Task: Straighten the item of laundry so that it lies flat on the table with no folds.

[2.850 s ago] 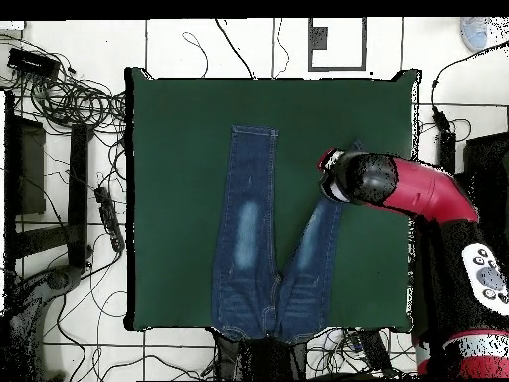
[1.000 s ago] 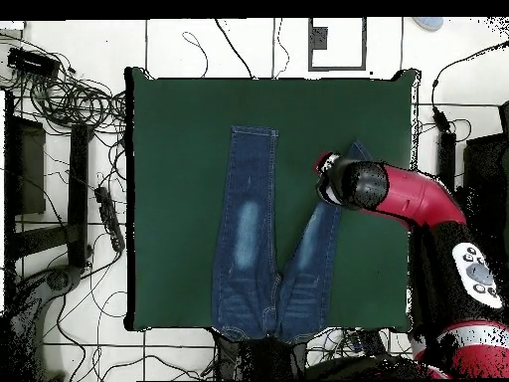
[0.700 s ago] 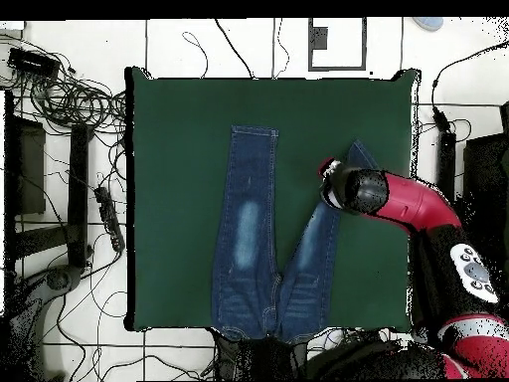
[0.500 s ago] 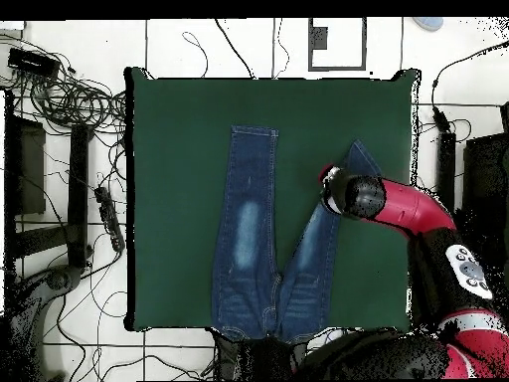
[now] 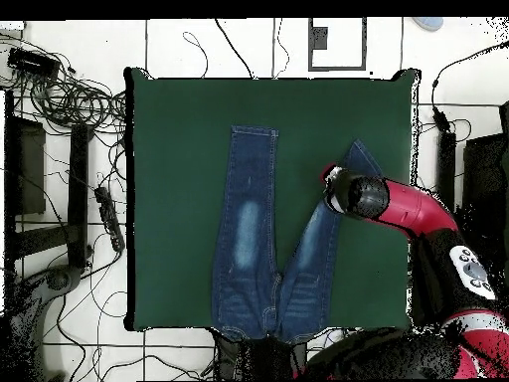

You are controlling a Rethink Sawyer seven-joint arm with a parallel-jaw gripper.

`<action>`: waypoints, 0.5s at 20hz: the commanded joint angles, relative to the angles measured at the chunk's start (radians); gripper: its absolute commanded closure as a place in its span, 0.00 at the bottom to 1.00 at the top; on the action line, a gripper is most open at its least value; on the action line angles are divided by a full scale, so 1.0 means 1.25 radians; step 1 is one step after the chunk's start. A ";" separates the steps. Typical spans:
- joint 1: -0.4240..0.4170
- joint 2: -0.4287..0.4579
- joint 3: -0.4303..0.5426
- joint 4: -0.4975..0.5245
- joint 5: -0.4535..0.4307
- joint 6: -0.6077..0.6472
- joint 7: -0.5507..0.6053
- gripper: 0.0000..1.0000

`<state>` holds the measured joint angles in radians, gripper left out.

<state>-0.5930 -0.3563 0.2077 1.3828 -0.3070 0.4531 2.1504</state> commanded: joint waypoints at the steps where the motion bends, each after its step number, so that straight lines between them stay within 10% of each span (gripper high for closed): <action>1: 0.011 0.074 0.098 -0.020 -0.050 -0.015 -0.105 0.00; 10: 0.015 0.052 0.099 -0.019 -0.055 -0.005 -0.116 0.00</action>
<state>-0.5950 -0.3564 0.2098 1.3828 -0.3072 0.4531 2.1504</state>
